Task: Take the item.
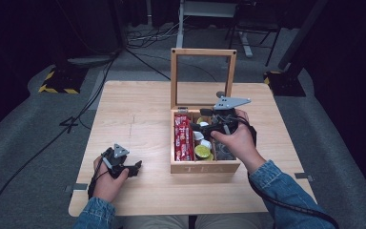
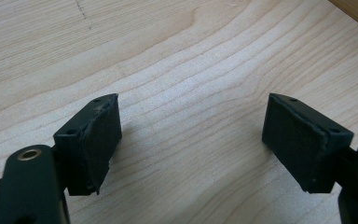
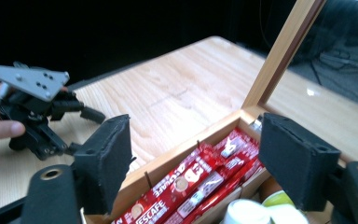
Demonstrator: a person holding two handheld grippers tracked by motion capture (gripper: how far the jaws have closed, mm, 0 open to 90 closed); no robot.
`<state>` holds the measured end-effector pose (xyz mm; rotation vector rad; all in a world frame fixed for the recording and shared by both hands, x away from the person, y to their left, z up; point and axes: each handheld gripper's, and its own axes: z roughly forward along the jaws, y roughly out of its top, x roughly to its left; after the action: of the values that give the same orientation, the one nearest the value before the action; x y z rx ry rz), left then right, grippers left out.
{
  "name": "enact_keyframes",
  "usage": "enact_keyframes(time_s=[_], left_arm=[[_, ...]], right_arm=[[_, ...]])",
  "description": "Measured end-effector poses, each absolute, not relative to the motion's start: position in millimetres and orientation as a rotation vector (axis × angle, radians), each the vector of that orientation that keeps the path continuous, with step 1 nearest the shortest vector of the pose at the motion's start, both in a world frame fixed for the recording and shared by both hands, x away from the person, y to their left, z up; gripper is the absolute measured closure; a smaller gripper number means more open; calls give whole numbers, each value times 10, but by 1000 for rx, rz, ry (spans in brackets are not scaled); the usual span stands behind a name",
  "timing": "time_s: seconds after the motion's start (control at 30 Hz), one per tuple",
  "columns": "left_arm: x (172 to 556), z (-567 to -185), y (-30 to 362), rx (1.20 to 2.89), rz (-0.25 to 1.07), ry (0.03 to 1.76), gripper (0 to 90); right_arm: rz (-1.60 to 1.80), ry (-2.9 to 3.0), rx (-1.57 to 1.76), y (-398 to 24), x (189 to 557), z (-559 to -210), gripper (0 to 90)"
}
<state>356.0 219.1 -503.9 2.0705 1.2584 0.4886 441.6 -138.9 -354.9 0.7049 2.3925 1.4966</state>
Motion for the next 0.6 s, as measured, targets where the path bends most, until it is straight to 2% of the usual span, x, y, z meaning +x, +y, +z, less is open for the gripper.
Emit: enact_keyframes(time_s=[0.33,0.6], left_arm=[[3561,-5037,2195,2076,488,1255,199],[3561,-5038,2194,2074,487,1256,199]], right_arm=[[1385,2519,678,-1256,4455,-3775,361],[1326,2569,705,-1142,4478,-3931,387]])
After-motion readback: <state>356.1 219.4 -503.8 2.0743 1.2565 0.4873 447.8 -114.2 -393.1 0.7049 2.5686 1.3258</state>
